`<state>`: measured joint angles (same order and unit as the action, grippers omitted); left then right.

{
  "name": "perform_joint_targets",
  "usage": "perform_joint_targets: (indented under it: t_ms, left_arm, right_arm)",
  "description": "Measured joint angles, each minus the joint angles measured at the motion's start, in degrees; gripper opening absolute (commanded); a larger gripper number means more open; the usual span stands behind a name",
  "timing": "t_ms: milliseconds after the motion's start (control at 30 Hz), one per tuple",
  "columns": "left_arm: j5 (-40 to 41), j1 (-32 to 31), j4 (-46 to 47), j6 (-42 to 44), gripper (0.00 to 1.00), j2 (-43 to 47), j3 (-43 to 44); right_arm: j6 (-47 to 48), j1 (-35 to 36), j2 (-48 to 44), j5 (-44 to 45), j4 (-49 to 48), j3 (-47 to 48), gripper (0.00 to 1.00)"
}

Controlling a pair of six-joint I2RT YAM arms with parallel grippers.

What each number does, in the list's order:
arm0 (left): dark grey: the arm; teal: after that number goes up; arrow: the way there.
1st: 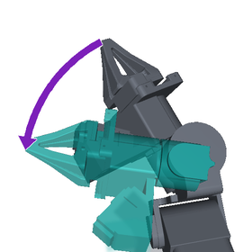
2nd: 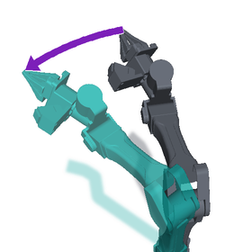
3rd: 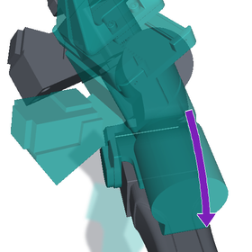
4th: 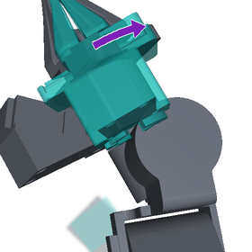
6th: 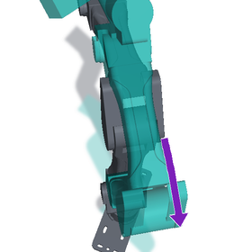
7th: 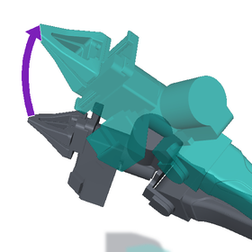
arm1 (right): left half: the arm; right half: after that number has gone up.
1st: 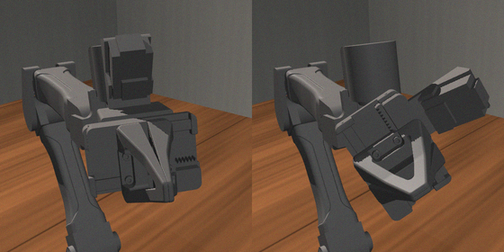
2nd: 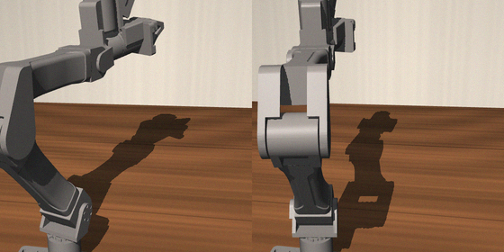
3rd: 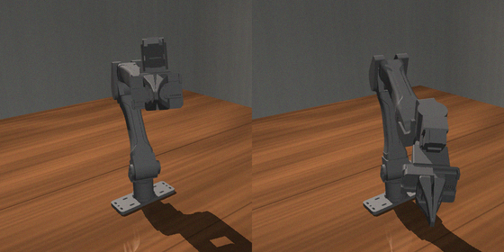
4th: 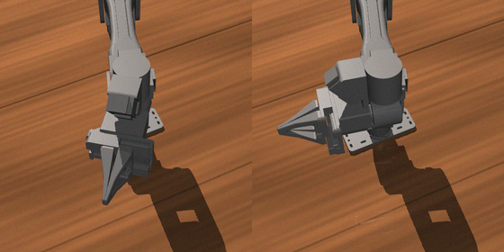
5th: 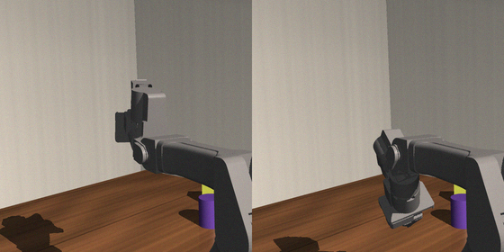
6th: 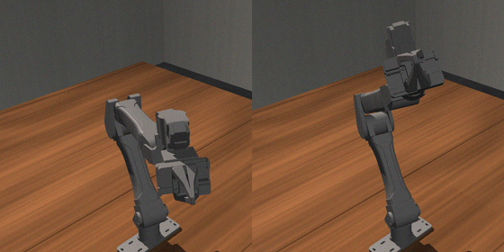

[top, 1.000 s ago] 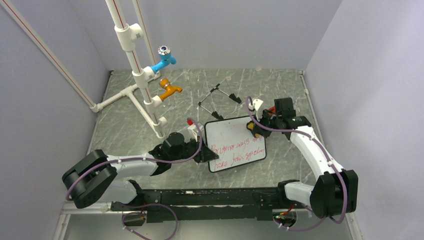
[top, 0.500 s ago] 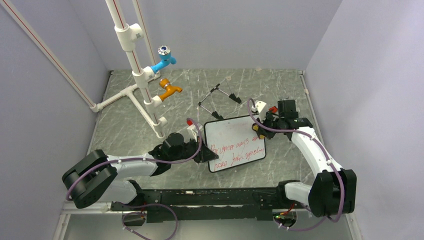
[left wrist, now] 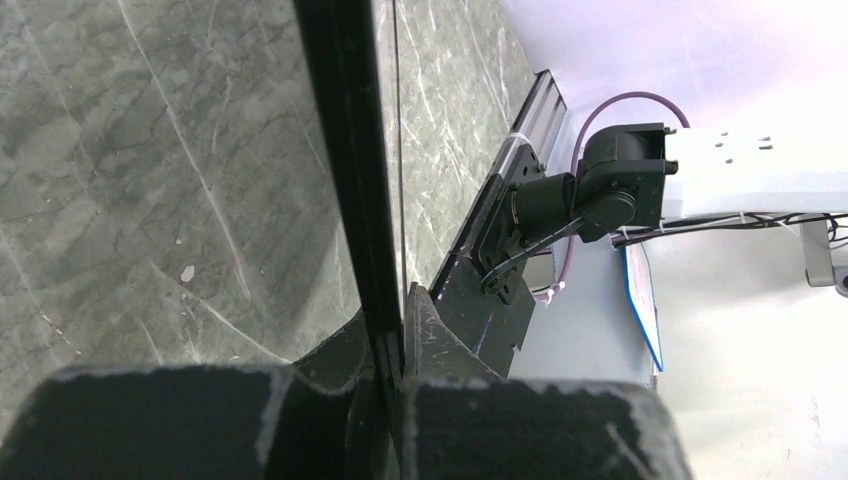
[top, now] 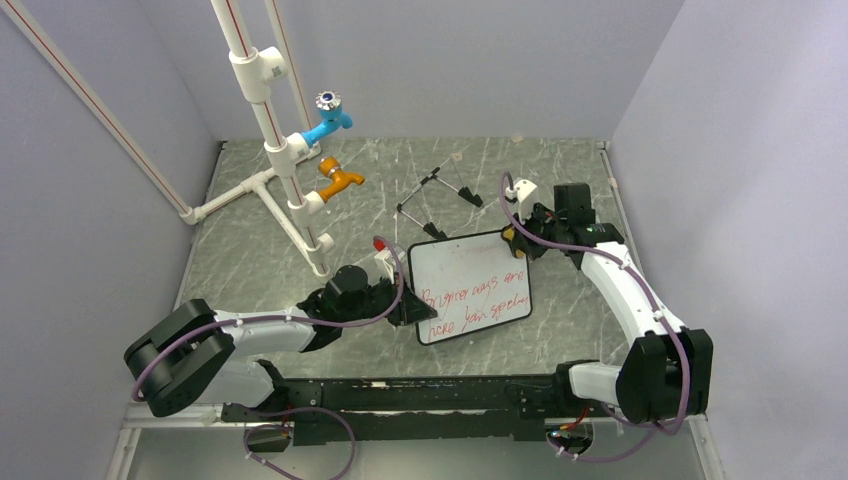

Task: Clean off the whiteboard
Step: Erase the whiteboard at the center of the board.

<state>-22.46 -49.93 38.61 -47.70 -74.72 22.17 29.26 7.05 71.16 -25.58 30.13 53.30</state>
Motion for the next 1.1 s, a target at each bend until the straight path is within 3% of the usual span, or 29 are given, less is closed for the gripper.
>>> perform_joint_targets:
  t_ms: [433,733,1100]
  left_arm:
    - [0.0,0.2,-0.2,-1.1,0.00,0.0,0.0]
    - [-0.1,0.3,-0.2,-0.7,0.00,0.0,-0.1]
    - [-0.9,0.2,0.0,0.3,0.00,0.0,-0.1]
  right_arm:
    - [2.4,0.3,-0.3,2.1,0.8,-2.5,0.00]
    - [5.4,12.0,-3.7,-5.4,3.8,-2.1,0.00]
    - [3.5,-2.8,-3.3,-1.9,0.7,-5.1,0.00]
